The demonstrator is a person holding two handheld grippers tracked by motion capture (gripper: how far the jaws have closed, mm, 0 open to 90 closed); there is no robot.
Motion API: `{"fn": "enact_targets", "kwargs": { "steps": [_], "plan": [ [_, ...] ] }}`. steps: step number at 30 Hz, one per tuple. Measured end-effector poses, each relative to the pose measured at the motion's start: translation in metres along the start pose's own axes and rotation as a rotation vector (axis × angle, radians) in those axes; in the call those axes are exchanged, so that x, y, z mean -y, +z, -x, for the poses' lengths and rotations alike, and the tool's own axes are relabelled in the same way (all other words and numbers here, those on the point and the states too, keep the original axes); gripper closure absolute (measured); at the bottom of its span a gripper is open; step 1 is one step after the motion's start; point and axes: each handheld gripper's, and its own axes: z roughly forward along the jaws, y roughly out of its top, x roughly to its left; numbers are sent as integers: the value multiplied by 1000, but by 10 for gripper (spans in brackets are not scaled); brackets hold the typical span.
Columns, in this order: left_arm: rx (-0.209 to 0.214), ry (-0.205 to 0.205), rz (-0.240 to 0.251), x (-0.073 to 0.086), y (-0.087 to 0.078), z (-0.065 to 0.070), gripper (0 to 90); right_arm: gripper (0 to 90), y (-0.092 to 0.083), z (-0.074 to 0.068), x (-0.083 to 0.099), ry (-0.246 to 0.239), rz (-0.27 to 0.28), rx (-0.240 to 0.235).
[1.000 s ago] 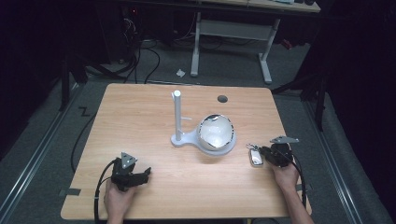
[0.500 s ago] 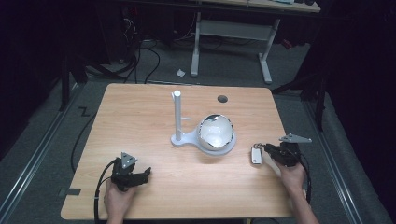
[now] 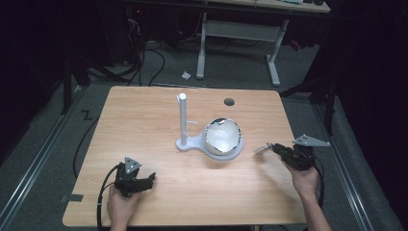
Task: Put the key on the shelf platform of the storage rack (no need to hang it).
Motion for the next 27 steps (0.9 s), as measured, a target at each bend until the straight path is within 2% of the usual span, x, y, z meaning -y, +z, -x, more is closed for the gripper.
{"fn": "enact_targets", "kwargs": {
  "steps": [2, 6, 9, 11, 18, 22, 27],
  "plan": [
    [0, 0, 0, 0, 0, 0, 193, 819, 0, -2, 0, 15, 3, -16],
    [0, 0, 0, 0, 0, 0, 193, 819, -2, -4, -1, 13, 18, -40],
    [0, 0, 0, 0, 0, 0, 193, 819, -4, -7, -2, 9, 22, -46],
    [0, 1, 0, 0, 0, 0, 193, 819, -6, -12, -6, -10, 32, -57],
    [0, 1, 0, 0, 0, 0, 193, 819, -8, -19, -13, -2, 40, -93],
    [0, 0, 0, 0, 0, 0, 193, 819, -7, -27, -19, -21, 44, -117],
    [0, 0, 0, 0, 0, 0, 193, 819, -7, -33, -25, -18, 54, -150]
  ]
}}
